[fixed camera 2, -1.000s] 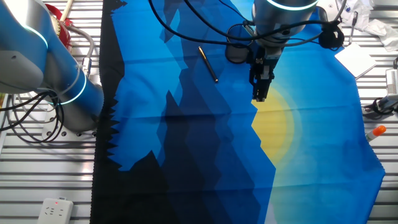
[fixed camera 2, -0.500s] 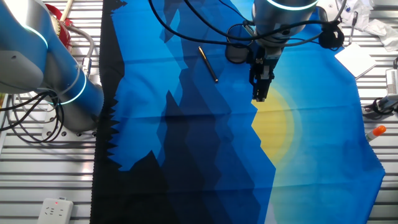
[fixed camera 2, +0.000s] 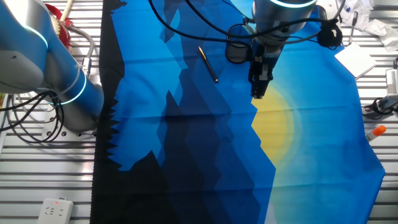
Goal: Put the pen into the pen holder
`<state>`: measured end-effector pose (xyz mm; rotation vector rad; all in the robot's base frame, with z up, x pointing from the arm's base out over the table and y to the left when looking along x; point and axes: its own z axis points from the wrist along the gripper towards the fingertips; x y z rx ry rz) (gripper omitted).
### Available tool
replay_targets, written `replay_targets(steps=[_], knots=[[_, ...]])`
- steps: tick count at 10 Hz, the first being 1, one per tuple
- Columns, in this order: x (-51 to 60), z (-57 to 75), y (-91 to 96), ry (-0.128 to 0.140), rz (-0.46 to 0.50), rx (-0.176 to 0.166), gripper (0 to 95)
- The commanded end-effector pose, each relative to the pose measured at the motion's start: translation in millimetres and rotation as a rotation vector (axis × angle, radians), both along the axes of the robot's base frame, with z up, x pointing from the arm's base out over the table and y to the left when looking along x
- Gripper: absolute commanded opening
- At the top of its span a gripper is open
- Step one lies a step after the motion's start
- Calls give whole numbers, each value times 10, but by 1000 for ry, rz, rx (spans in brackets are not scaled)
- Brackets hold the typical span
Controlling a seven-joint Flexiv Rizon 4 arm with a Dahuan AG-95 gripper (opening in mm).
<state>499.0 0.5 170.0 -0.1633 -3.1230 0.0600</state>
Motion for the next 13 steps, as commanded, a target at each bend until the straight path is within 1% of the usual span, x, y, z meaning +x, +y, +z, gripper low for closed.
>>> replay_targets(steps=[1, 3, 5, 7, 8, 9, 10, 11, 12, 13], knots=[[0, 3, -3, 12, -153, -53, 0], [0, 3, -3, 11, -153, -51, 0], [-5, 5, -2, 10, -144, -37, 0], [-5, 5, -2, 13, -137, -40, 0], [-6, 5, -2, 25, -110, -39, 0], [-7, 6, -4, 25, -59, -35, 0], [-7, 6, -4, 27, 16, -32, 0], [6, 12, -3, 20, 56, -31, 0], [70, 35, 14, 22, 88, -26, 0], [233, 73, 83, 26, 99, -25, 0]])
